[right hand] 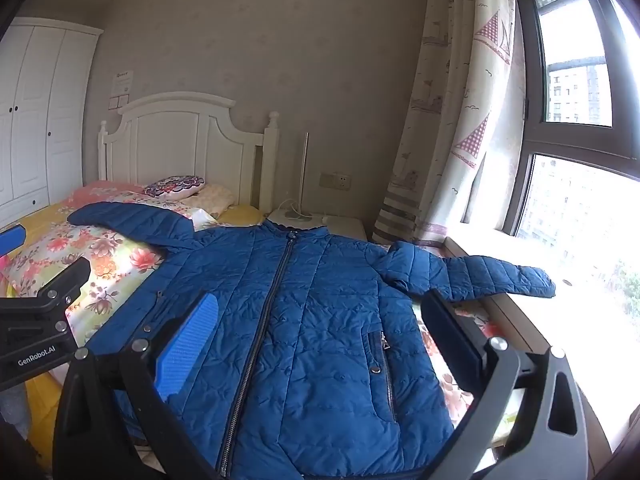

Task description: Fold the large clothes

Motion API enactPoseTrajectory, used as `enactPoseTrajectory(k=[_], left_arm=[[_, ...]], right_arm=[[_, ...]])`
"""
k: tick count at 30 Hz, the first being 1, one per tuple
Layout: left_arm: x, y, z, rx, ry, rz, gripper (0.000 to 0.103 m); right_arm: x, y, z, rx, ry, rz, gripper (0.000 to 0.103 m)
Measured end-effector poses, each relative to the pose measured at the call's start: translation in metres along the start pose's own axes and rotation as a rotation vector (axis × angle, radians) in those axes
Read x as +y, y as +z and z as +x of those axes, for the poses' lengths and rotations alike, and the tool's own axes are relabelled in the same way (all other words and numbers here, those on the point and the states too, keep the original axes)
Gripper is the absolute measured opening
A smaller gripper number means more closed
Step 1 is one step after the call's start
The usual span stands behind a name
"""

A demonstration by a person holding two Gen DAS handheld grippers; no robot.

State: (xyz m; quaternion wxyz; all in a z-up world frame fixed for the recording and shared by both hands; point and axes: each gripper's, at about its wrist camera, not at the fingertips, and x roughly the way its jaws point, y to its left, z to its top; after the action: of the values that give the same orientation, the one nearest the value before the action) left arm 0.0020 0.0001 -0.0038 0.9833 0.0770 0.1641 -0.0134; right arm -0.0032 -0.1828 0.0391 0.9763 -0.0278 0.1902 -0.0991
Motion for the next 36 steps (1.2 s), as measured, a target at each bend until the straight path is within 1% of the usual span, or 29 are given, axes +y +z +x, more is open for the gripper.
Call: enactPoseTrajectory(k=[22, 31, 36], left_arm=[[0.006, -0.007, 0.002, 0.007, 0.001, -0.005, 0.099], [0.008, -0.016, 0.003, 0.013, 0.000, -0.004, 0.099], [0.006, -0.013, 0.003, 0.016, 0.000, -0.001, 0.099]], right_arm=[[0.003, -0.001, 0.001, 0.004, 0.005, -0.002, 0.101], [0.002, -0.001, 0.001, 0.003, 0.006, -0.001, 0.101], [0.005, -0.003, 0.003, 0.007, 0.009, -0.004, 0.101]])
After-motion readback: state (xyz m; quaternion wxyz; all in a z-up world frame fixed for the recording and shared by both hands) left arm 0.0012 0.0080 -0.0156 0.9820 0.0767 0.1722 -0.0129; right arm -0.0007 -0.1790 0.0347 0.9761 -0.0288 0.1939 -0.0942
